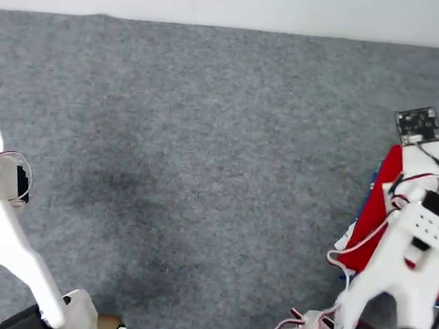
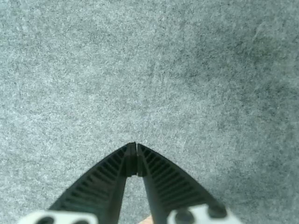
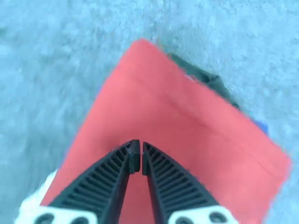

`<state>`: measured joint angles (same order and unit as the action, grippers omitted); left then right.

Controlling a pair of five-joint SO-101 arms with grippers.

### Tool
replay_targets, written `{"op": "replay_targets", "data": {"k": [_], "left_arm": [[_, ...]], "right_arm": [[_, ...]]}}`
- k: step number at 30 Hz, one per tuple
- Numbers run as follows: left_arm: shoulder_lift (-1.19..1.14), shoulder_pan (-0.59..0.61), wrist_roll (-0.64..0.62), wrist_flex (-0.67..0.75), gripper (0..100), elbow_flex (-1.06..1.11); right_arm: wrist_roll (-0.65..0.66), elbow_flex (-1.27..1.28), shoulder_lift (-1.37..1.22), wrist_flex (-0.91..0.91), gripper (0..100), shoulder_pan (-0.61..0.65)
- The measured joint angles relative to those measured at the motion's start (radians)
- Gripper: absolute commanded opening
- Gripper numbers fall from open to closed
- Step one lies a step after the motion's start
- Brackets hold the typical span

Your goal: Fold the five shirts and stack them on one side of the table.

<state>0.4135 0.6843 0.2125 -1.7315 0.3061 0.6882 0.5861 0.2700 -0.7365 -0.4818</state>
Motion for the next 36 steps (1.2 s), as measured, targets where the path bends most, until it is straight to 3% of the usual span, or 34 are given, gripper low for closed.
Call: {"op": "replay_targets", "data": {"k": [4, 7, 19, 25, 30, 36], "left_arm": [[0.0, 0.0, 0.0, 0.0, 0, 0.0], [0.0, 0.0, 0.0, 0.0, 0, 0.0], [0.0, 0.0, 0.0, 0.0, 0, 0.0], [0.0, 0.0, 0.0, 0.0, 0, 0.0], [0.0, 0.0, 0.0, 0.0, 0, 0.002], [0.0, 0.0, 0.0, 0.0, 0, 0.028]], "right_arm": [[-0.014, -0.002, -0.196, 0.135, 1.4, 0.003], [-0.017, -0.052, -0.23, 0.103, 1.4, 0.0], [-0.006, -0.23, 0.044, -0.436, 1.8, -0.112], [0.158, -0.23, 0.098, -0.632, 1.9, -0.252], [0.269, -0.176, 0.098, -0.555, 1.9, -0.4], [0.31, -0.064, 0.051, -0.396, 1.7, -0.437]]}}
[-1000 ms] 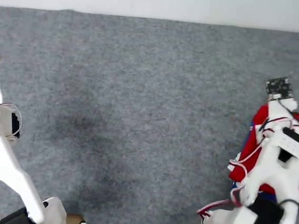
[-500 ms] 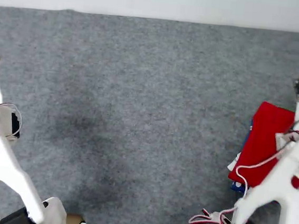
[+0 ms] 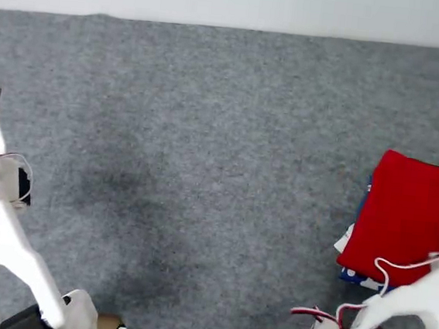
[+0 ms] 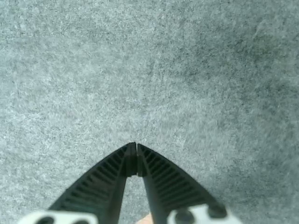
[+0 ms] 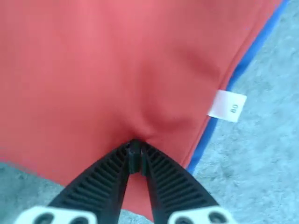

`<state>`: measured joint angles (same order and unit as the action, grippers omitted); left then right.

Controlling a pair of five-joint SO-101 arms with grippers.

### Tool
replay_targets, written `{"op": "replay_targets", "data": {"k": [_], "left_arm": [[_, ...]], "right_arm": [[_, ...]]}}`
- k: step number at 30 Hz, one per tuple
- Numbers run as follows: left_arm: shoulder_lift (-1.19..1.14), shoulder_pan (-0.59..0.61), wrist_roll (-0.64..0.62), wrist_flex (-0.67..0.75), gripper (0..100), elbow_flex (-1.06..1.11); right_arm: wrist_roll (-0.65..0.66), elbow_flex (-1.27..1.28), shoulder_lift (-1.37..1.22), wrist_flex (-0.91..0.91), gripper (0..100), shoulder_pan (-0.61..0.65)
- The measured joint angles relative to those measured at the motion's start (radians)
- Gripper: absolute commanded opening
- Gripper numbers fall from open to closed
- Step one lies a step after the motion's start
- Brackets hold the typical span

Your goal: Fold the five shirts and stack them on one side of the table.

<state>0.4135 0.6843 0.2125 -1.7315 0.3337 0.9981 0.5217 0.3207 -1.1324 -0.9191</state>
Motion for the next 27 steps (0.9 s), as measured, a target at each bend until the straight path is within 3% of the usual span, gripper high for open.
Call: {"op": "replay_targets", "data": {"k": [9, 13, 20, 27], "left_arm": [[0.055, -0.005, 0.0, 0.0, 0, 0.008], [0.187, -0.078, -0.002, 0.0, 0, 0.008], [0.393, -0.287, -0.009, -0.002, 1, 0.023], [0.408, -0.499, -0.184, 0.064, 1, 0.141]], "right_arm": [[-0.086, -0.176, 0.169, -0.242, 1.5, 0.083], [-0.161, -0.195, 0.273, -0.353, 1.5, 0.18], [-0.377, -0.201, 0.385, -0.499, 1.7, 0.466], [-0.752, -0.201, 0.393, -0.503, 1.5, 0.807]]}}
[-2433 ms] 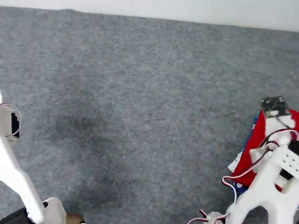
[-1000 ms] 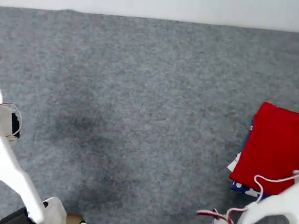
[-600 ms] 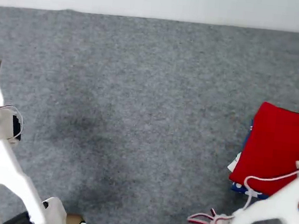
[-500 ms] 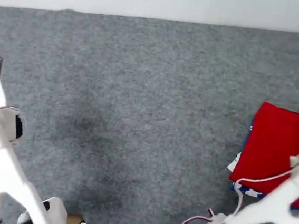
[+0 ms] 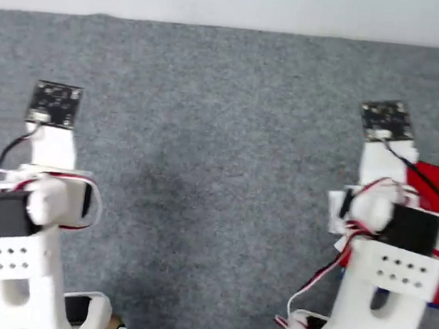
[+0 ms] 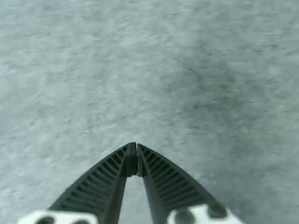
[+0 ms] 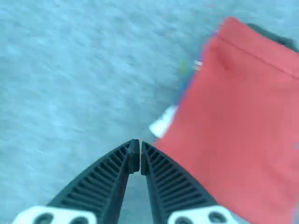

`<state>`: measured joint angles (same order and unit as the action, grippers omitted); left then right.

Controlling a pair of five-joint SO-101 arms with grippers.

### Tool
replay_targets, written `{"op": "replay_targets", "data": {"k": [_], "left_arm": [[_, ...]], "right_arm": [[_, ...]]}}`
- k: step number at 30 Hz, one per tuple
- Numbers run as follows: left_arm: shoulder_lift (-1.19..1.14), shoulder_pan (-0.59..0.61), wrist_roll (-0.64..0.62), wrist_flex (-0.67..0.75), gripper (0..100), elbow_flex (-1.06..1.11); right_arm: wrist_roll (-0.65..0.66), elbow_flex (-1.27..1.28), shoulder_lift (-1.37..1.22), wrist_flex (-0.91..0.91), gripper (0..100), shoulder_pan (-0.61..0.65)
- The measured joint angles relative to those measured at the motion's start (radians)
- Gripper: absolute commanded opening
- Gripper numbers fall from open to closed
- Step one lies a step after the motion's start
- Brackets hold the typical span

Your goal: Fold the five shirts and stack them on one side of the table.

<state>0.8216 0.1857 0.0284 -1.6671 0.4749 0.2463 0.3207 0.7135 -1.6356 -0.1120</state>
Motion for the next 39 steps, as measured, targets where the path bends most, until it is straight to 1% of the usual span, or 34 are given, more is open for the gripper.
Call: {"op": "replay_targets", "data": {"k": [3, 7, 10, 13, 17, 20, 23, 27, 31, 36, 39], "left_arm": [[0.0, -0.101, -0.109, 0.037, 1, 0.011], [0.003, -0.232, -0.256, 0.052, 1, 0.025], [0.003, -0.288, -0.351, 0.063, 0, 0.043], [0.003, -0.311, -0.427, 0.084, 0, 0.071], [0.034, -0.316, -0.445, 0.126, 0, 0.112], [0.126, -0.316, -0.446, 0.173, 0, 0.157], [0.238, -0.316, -0.446, 0.232, 0, 0.245], [0.331, -0.316, -0.446, 0.267, 0, 0.379], [0.384, -0.316, -0.446, 0.305, 0, 0.463], [0.419, -0.316, -0.443, 0.393, 0, 0.566], [0.437, -0.316, -0.419, 0.456, 0, 0.641]], "right_arm": [[-0.16, 0.015, 0.003, 0.002, 1.5, 0.104], [-0.313, 0.061, 0.008, 0.002, 1.2, 0.19], [-0.388, 0.066, 0.009, 0.005, 0.9, 0.206], [-0.414, 0.066, 0.009, 0.006, 0.9, 0.215], [-0.422, 0.066, 0.04, 0.014, 0.9, 0.21], [-0.422, 0.072, 0.112, 0.02, 0.9, 0.212], [-0.422, 0.129, 0.18, 0.06, 0.9, 0.213], [-0.422, 0.279, 0.238, 0.126, 0.9, 0.212], [-0.422, 0.434, 0.308, 0.206, 0.9, 0.212], [-0.422, 0.628, 0.451, 0.324, 0.9, 0.212], [-0.422, 0.746, 0.562, 0.377, 0.9, 0.21]]}}
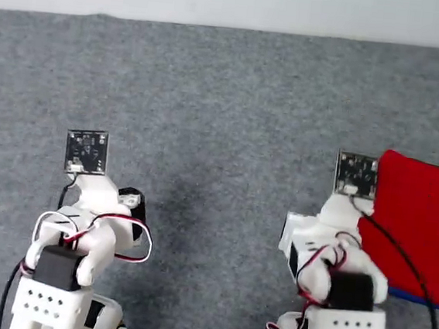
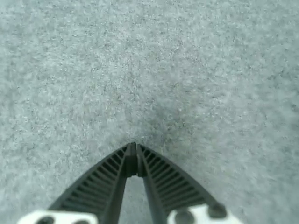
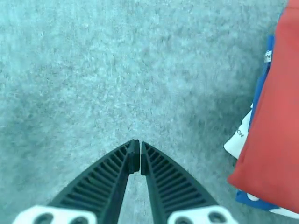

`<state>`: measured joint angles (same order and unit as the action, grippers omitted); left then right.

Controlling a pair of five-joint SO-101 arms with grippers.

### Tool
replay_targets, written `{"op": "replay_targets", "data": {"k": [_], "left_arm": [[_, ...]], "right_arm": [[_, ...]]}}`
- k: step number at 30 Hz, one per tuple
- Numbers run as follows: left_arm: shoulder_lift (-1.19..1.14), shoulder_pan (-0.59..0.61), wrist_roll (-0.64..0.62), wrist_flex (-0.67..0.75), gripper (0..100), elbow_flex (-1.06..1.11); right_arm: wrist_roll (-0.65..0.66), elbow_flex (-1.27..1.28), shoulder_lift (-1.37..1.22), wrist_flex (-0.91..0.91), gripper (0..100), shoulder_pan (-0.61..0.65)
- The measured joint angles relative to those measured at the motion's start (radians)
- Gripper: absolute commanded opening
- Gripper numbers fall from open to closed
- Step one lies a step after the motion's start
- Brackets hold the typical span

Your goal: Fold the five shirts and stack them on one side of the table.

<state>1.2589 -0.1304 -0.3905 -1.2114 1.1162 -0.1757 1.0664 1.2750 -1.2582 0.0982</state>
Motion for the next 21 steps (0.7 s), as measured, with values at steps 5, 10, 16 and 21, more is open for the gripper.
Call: {"op": "replay_targets", "data": {"k": [5, 10, 16, 21], "left_arm": [[0.035, 0.08, 0.061, 0.126, 0, 0.138], [0.057, 0.164, 0.143, 0.222, 0, 0.287], [0.12, 0.17, 0.17, 0.279, 0, 0.402], [0.23, 0.172, 0.227, 0.31, 0, 0.519]], "right_arm": [[0.023, 0.176, 0.147, 0.069, 0.9, 0.003], [0.103, 0.35, 0.256, 0.132, 0.9, 0.002], [0.121, 0.519, 0.408, 0.157, 0.9, 0.021], [0.121, 0.601, 0.534, 0.158, 0.9, 0.084]]}}
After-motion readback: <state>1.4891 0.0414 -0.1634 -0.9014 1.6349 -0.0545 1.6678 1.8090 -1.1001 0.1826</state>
